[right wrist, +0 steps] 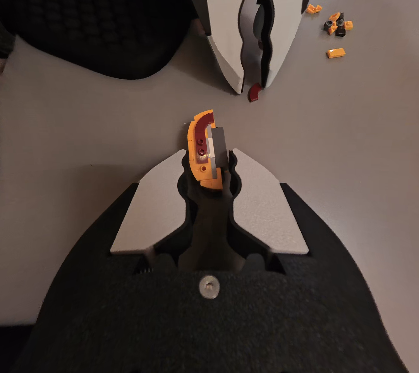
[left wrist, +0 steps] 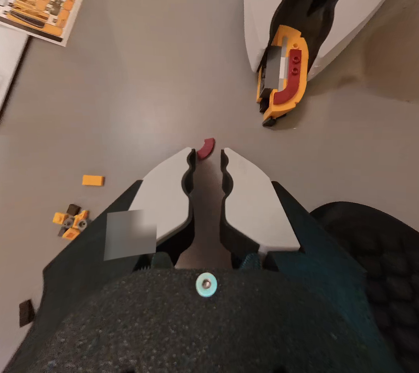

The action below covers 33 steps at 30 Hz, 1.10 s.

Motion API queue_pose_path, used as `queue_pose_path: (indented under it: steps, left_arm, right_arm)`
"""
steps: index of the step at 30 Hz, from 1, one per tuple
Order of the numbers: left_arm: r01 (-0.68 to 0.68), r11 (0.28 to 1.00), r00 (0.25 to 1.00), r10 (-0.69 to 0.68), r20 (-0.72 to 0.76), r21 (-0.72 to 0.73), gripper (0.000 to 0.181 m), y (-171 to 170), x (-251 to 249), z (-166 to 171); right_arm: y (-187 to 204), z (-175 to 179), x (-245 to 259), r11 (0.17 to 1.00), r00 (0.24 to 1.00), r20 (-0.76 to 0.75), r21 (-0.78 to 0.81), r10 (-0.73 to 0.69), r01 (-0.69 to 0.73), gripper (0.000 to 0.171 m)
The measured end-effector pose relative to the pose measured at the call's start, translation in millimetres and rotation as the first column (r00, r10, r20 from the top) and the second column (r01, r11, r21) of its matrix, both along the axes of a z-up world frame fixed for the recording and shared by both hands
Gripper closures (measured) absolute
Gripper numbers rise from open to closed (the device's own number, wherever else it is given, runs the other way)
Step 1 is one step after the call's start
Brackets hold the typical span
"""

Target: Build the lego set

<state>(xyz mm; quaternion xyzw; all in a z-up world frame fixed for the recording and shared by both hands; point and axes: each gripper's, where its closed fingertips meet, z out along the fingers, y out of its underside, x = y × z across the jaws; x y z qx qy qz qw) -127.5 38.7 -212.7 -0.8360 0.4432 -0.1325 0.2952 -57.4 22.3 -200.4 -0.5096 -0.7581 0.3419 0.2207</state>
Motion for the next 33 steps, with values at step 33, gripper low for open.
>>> queue_pose_path:
  steps: [33]
  left_arm:
    - [0.108,0.993,0.981,-0.114,0.158,0.045,0.149,-16,73,41]
  right_arm:
    - [11,35,21,0.988,0.979,-0.130,0.035,0.156,-0.153,0.162]
